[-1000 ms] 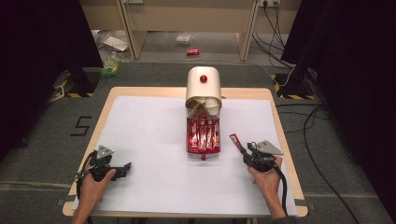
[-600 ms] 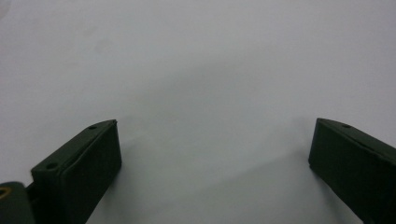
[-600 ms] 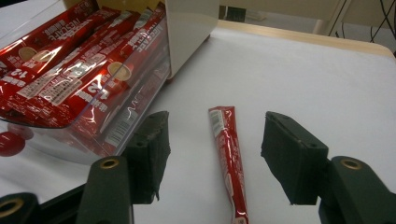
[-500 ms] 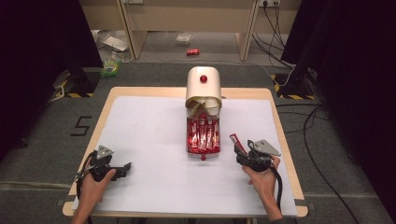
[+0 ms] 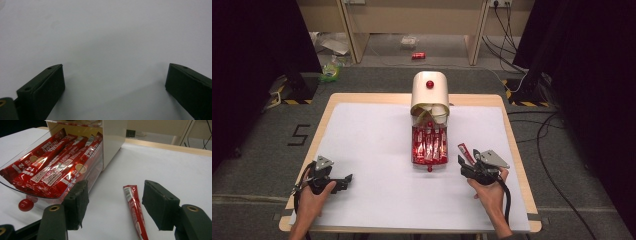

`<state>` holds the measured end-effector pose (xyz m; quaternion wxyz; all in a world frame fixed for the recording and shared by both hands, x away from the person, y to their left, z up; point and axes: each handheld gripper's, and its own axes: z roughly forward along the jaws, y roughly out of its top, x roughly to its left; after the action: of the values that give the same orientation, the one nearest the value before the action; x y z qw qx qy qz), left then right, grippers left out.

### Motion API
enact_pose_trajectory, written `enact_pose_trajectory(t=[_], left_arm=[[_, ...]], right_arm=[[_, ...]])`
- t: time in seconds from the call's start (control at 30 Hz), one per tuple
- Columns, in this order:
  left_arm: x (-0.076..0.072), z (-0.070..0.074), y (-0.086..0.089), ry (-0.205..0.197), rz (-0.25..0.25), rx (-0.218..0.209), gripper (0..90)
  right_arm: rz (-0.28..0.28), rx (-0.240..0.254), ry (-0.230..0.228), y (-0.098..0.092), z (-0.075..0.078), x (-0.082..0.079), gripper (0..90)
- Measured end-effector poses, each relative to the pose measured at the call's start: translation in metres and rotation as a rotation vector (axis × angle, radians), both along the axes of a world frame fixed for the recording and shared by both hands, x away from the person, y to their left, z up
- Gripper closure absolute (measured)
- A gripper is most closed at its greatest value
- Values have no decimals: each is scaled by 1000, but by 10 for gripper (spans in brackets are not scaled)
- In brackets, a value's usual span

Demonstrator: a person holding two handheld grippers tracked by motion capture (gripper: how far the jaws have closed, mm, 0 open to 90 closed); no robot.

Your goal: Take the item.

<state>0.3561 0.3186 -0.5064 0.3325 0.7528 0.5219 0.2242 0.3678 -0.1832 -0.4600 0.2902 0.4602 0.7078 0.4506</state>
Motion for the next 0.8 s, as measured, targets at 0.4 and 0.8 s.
enact_pose_trajectory(t=[0.4,0.8], left_arm=[[0,0,0,0,0,0,17],[0,0,0,0,0,0,17]], right_arm=[[17,-6,-4,6,0,-3,381],[40,-7,-9,12,0,-5,371]])
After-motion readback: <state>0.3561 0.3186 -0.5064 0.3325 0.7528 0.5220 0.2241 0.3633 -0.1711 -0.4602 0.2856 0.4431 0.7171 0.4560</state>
